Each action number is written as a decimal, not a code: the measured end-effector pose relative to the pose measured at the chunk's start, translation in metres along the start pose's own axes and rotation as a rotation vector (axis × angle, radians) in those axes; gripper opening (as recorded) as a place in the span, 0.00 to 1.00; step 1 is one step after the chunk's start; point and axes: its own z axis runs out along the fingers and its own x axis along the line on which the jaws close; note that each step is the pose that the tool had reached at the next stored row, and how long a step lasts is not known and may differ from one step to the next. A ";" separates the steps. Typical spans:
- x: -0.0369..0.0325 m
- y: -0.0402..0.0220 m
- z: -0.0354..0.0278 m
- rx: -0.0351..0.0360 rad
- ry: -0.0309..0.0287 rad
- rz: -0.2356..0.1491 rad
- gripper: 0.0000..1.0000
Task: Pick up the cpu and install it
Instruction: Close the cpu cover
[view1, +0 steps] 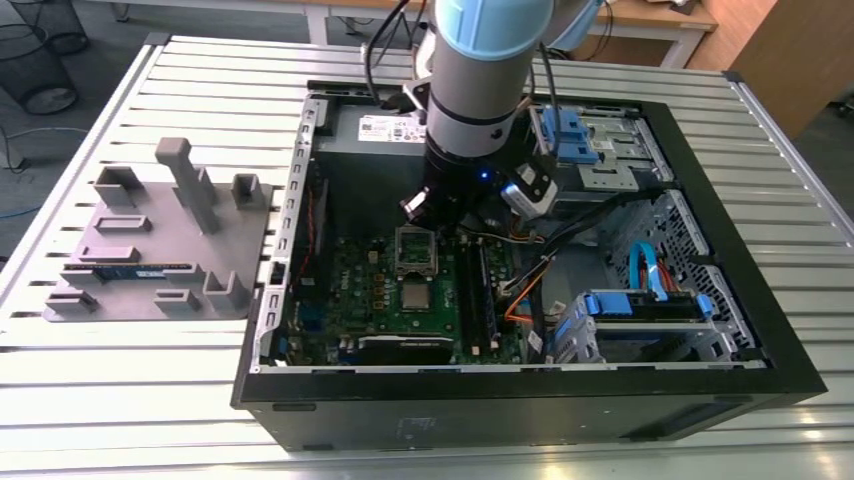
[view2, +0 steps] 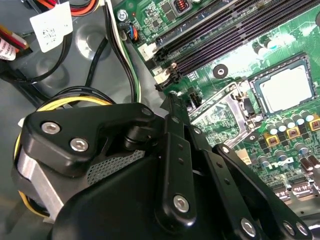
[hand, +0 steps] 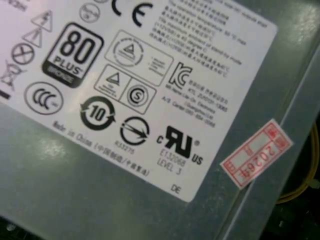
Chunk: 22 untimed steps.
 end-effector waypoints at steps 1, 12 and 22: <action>0.0001 0.0000 -0.0003 0.0003 -0.0003 -0.002 0.11; 0.0020 -0.0002 -0.0060 0.0037 -0.0079 -0.025 0.11; 0.0041 -0.0017 -0.0147 0.0061 -0.0131 -0.050 0.11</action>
